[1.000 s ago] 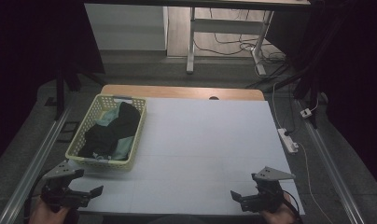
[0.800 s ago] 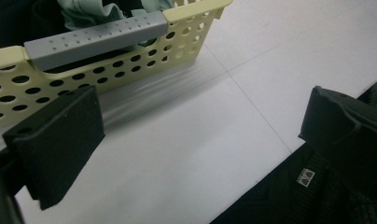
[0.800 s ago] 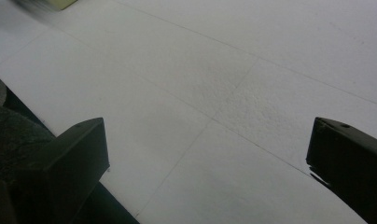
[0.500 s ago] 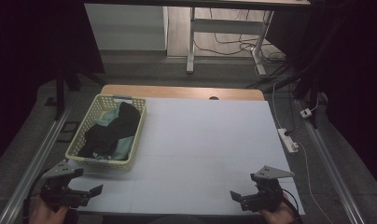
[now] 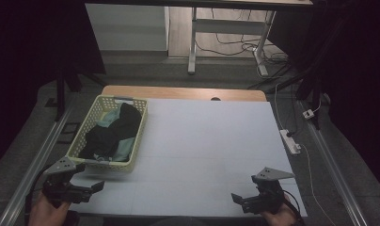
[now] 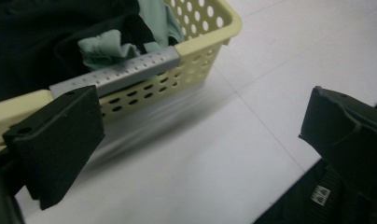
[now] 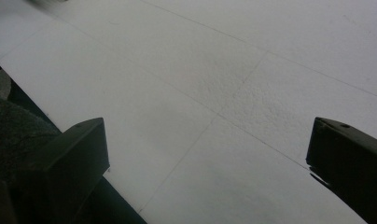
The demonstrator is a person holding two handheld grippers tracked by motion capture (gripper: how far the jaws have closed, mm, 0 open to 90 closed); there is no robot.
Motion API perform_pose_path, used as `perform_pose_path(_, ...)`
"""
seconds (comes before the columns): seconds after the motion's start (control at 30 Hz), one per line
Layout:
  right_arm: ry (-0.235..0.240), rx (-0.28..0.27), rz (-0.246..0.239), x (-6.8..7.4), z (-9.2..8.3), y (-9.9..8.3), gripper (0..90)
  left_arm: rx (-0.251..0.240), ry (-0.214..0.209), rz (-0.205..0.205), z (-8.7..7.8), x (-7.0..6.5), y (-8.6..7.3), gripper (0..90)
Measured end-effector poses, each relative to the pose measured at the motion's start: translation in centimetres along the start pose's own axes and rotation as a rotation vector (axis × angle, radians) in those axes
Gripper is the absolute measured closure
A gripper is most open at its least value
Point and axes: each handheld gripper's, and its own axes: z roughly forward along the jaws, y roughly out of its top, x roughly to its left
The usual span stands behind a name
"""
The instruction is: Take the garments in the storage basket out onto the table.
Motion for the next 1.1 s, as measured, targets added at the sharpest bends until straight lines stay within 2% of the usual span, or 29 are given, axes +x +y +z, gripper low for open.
perform_pose_path(0.17,0.002,0.005,0.000,0.0,0.0,0.0,0.0,-0.030,0.016,0.016,0.4,0.4,0.7,0.0)
perform_pose_path(0.33,0.005,0.011,-0.001,0.0,0.1,0.0,0.0,-0.048,0.016,-0.010,1.0,1.1,1.4,0.0)
perform_pose_path(0.47,0.007,0.014,-0.001,0.0,0.1,0.1,0.0,-0.035,0.008,-0.025,1.5,1.5,2.0,0.0)
perform_pose_path(0.87,0.007,0.017,-0.002,0.0,0.2,0.1,0.0,0.006,0.056,-0.006,3.4,2.5,4.4,0.0)
perform_pose_path(1.1,0.010,0.020,-0.003,0.0,0.2,0.1,0.0,0.031,0.051,0.000,4.5,3.4,5.7,0.0)
